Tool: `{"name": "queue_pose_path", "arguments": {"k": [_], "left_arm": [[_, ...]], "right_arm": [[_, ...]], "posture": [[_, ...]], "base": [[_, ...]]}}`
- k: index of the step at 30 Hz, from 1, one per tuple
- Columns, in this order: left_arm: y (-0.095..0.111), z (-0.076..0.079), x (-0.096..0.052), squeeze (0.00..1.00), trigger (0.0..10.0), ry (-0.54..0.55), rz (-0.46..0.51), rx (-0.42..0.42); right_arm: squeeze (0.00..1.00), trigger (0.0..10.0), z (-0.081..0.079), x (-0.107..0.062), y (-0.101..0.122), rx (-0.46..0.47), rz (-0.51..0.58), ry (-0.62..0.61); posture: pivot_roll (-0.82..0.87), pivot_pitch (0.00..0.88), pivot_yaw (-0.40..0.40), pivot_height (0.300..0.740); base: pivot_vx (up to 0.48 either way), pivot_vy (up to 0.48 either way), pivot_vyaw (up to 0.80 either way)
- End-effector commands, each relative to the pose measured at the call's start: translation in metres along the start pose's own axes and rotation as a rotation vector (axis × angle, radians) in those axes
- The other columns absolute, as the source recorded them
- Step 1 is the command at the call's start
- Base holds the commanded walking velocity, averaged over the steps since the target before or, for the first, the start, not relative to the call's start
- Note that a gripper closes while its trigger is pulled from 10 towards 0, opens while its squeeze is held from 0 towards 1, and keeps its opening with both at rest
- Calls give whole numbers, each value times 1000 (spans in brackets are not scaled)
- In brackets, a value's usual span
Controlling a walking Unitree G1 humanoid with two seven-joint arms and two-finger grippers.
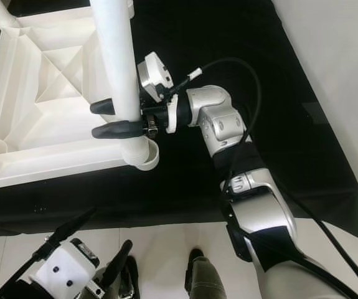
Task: Building children table
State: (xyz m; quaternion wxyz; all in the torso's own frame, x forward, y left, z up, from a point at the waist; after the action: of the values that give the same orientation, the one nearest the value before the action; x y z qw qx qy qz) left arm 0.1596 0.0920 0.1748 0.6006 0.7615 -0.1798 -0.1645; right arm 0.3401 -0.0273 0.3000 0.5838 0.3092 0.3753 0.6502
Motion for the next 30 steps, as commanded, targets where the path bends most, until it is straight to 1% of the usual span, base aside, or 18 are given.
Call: {"name": "queue_pose_path", "arguments": {"k": [1, 8, 14, 22, 24, 26, 30], "left_arm": [[-3, 2, -4, 0, 10000, -8, -30, 6], [-2, 2, -5, 0, 10000, -5, -30, 5], [-2, 1, -6, 0, 10000, -4, -32, 5], [-3, 1, -5, 0, 10000, -5, -34, 6], [-3, 1, -5, 0, 10000, -6, -34, 7], [-3, 1, -5, 0, 10000, -6, -34, 7], [-4, 1, -5, 0, 10000, -6, -34, 6]], "right_arm": [[0, 10000, -3, 4, -10, 22, -41, 6], [0, 10000, -4, -2, -9, 20, -50, 25], [0, 10000, -7, -9, -5, 16, -40, 65], [0, 10000, -10, -10, -6, 4, -62, 99], [0, 10000, -14, -9, -8, -8, -82, 132], [0, 10000, -14, -9, -8, -8, -82, 132], [0, 10000, -30, -4, -10, -44, -131, 255]], "posture": [[87, 392, 39, 740], [86, 394, 36, 740], [83, 391, 39, 740], [83, 386, 43, 740], [83, 386, 43, 740], [83, 386, 43, 740], [80, 377, 44, 740]], "base": [[0, 0, 0], [0, 0, 0], [0, 0, 0], [0, 0, 0], [0, 0, 0], [0, 0, 0], [0, 0, 0]]}}
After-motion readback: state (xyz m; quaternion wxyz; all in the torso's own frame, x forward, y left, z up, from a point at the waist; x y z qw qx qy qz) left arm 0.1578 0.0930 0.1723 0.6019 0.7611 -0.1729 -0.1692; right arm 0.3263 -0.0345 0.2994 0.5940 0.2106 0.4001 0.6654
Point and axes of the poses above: a point about 5 cm out from each wrist's last joint towards the gripper, its own x axis pointing out of the wrist towards the gripper, its own y axis along the axis of the wrist's last joint, z = x × y, the point moved 4 cm from there along x, pointing out of the wrist towards the gripper, and after that the axes turned 13 degrees about -x, right-handed, at the moved point
